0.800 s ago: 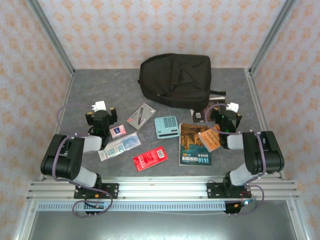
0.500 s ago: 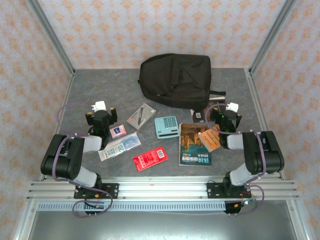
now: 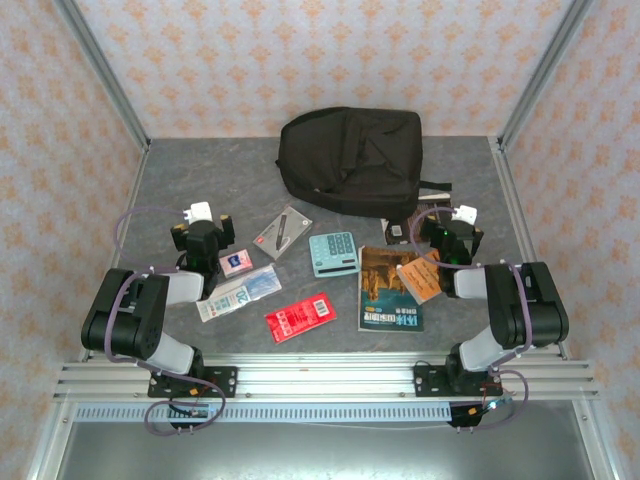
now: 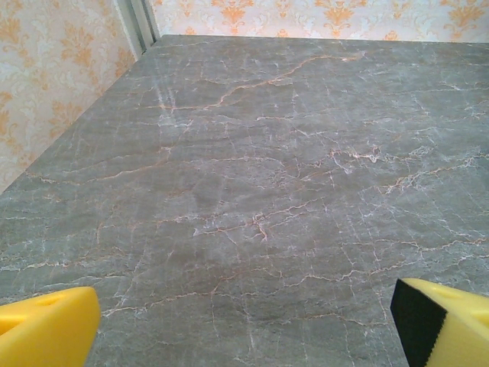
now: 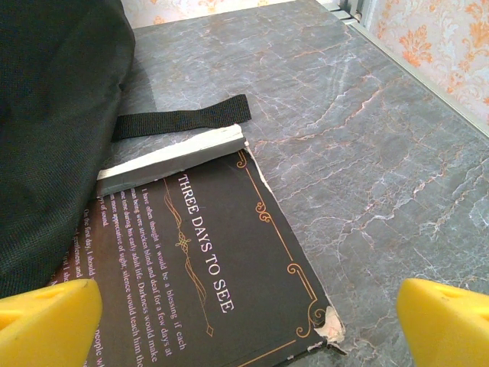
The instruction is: Pack the student bag
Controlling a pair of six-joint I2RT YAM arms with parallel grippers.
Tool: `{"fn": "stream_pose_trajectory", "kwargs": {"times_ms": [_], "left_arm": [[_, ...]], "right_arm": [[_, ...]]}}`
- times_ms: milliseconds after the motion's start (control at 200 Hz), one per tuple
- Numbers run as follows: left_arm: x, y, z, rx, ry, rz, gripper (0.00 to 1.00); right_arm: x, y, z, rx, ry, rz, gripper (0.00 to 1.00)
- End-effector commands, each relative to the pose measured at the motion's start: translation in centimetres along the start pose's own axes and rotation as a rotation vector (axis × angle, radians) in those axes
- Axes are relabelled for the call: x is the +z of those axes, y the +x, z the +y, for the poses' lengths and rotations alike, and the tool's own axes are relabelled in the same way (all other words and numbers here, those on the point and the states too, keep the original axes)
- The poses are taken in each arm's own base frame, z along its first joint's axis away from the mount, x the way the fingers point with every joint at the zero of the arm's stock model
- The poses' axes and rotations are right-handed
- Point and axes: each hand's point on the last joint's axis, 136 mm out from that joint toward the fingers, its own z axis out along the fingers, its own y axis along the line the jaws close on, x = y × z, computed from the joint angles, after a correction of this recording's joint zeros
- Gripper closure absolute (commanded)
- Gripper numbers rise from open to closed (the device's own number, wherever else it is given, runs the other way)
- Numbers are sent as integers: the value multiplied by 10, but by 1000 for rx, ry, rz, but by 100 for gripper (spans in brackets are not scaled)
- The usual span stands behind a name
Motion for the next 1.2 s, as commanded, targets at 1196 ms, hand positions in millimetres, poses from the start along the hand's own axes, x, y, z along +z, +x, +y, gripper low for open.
{"fn": "stream_pose_trajectory", "kwargs": {"times_ms": [1196], "left_arm": [[-189,-123,-56,-313,327,436,0]], "right_arm": [[-51,-145,268,38,-386,337,0]]}}
